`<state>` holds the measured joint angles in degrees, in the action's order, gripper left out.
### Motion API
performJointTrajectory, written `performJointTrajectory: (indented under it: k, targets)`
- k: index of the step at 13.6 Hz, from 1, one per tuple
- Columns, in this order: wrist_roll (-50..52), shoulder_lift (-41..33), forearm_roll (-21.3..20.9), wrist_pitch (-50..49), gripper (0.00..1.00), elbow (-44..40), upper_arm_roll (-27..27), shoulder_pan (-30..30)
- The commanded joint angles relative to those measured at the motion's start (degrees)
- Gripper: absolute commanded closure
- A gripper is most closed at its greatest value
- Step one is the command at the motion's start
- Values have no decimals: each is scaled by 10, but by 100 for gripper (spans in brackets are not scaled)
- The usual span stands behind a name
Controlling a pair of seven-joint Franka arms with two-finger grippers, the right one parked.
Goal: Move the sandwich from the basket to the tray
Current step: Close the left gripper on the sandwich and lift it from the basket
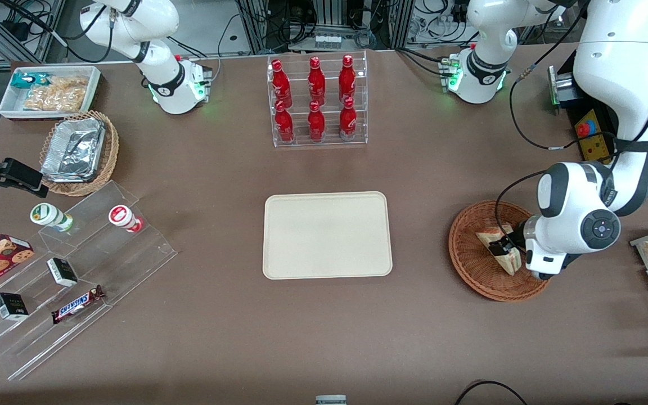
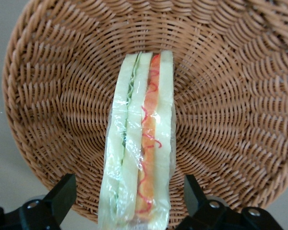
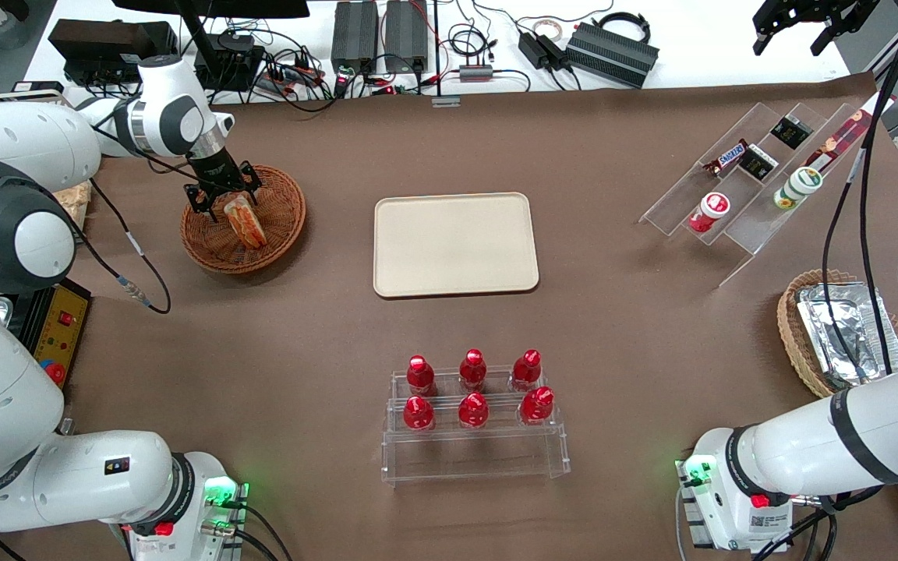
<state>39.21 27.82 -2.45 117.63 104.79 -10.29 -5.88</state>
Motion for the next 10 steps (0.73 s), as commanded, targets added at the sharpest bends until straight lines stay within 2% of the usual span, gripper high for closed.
performJointTrajectory:
  k: [1,3,4,5,6,10]
  targets:
    - [32,14,3,15,22,-6,-3,1]
    - [50,13,2,20,63,-6,-3,4]
    - [50,8,2,18,79,-6,-5,4]
    - [47,6,1,18,86,-8,-6,10]
    - [47,2,2,17,89,-12,-5,17]
    - [40,-37,2,-30,92,-40,-25,52]
